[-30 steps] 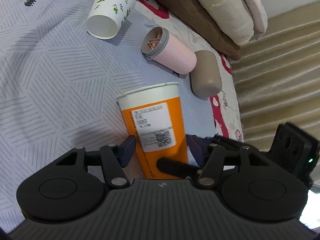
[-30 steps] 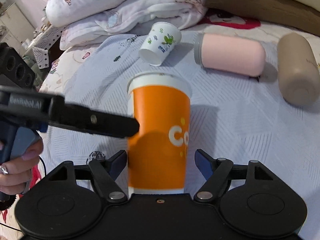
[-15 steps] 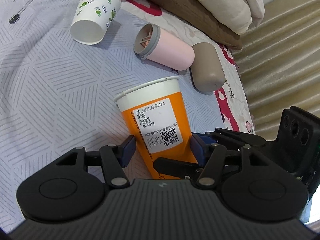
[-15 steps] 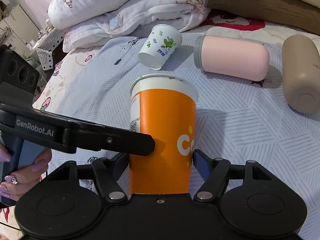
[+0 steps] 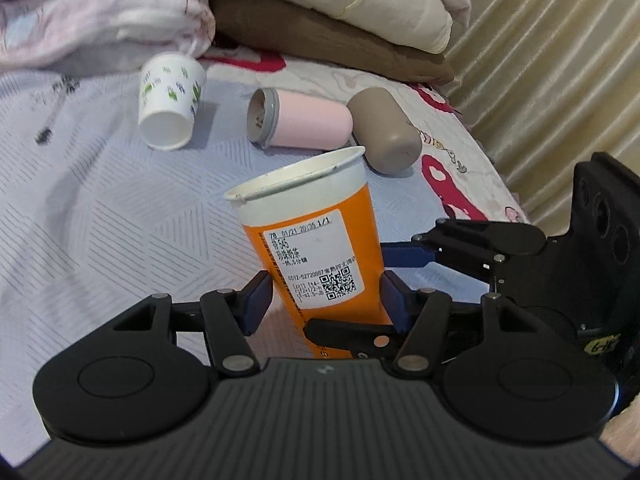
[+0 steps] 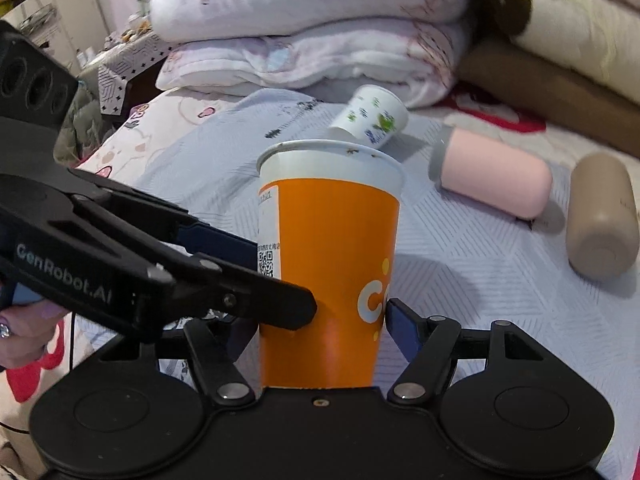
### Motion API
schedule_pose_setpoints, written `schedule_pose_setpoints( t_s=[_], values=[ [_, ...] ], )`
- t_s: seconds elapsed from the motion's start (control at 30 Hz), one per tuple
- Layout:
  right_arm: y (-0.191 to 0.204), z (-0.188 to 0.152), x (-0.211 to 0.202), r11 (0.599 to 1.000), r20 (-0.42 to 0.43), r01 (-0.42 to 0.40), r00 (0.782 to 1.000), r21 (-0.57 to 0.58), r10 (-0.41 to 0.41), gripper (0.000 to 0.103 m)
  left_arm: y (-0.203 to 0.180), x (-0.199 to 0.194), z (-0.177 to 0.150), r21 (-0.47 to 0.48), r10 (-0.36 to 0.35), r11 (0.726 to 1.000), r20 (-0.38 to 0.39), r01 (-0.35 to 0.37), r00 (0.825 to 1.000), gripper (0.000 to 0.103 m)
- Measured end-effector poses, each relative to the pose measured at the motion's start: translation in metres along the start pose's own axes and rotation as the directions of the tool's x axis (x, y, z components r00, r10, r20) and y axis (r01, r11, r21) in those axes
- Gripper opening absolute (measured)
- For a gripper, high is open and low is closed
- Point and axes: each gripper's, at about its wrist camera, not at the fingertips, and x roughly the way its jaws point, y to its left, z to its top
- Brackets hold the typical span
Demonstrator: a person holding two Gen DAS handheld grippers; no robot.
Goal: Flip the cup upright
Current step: 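Lower the upright orange cup onto the cloth with the right gripper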
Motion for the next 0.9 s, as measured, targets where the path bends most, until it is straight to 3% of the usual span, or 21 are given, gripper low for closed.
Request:
schedule_pose_setpoints(
  t_s=[0.47, 0.6, 0.73, 0.9],
  values=[
    [0.024, -0.002, 0.002, 0.991, 0.178, 0.081, 0.982, -0.102, -0.062, 0.074, -0.004, -0.024, -0.002, 0.132, 0.041, 0.99, 0.113, -0.056, 0.993, 0.057],
    [0.033, -0.006, 0.009, 0.97, 0.268, 0.174, 0.955, -0.17, -0.125, 0.075, -0.006, -0.026, 0.003, 0.163, 0.068, 0.982, 0.143, -0.091, 0.987, 0.057],
    [0.026, 0.005, 0.014, 0.977, 0.314, 0.158, 0.944, -0.145, -0.106, 0.075, -0.01, -0.028, 0.01, 0.211, 0.111, 0.966, 0.195, -0.152, 0.974, 0.057],
    [0.022, 0.017, 0.024, 0.962, 0.374, 0.205, 0.919, -0.181, -0.125, 0.074, -0.007, -0.023, 0.028, 0.238, 0.131, 0.954, 0.221, -0.184, 0.966, 0.057]
  ],
)
